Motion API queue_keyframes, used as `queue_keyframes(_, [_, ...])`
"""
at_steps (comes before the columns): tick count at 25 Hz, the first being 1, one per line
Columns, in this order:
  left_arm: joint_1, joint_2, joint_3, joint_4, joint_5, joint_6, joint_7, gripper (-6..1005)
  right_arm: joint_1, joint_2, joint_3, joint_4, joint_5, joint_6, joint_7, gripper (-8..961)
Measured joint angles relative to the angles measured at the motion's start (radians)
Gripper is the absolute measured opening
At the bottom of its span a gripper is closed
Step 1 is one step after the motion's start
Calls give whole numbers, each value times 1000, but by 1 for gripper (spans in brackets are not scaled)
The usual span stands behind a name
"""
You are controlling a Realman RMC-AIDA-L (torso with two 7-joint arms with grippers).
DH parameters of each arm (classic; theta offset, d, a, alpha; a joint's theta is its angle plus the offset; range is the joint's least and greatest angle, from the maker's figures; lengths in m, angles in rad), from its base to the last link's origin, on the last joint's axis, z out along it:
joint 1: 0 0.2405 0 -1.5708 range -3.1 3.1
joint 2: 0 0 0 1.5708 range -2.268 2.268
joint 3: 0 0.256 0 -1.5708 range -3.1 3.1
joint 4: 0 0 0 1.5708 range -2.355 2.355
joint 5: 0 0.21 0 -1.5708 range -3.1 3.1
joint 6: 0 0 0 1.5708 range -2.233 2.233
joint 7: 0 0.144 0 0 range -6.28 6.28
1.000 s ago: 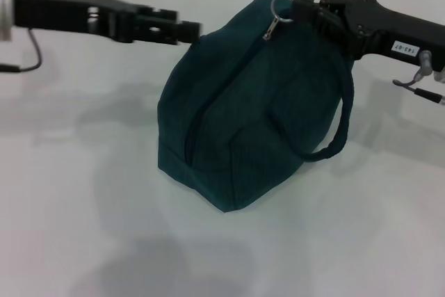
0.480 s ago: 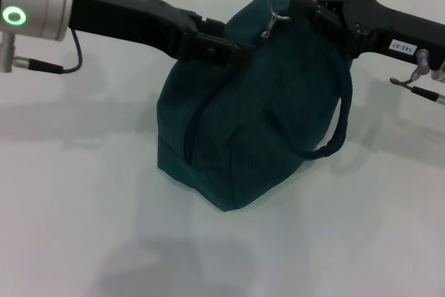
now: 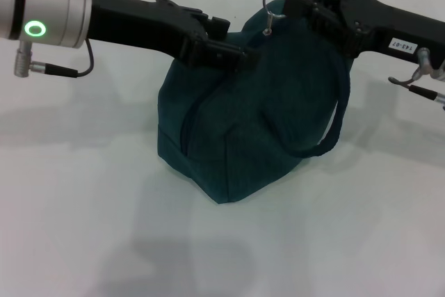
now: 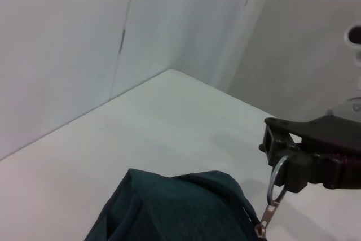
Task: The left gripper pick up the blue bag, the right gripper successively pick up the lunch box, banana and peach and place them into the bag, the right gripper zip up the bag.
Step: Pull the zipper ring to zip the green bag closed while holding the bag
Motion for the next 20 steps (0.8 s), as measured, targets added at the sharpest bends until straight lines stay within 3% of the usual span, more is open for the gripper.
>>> queue_keyframes(6, [6,-2,6,-4,-4,-10,32,868,11,0,0,8,14,3,1,0])
queue_keyframes(12, [34,-3,84,-5,-9,-94,66,877,16,0,0,13,16,6,2,0])
queue_keyframes(20, [41,-3,109,-14,-4,-115,101,867,36,-2,0,36,16,7,2,0])
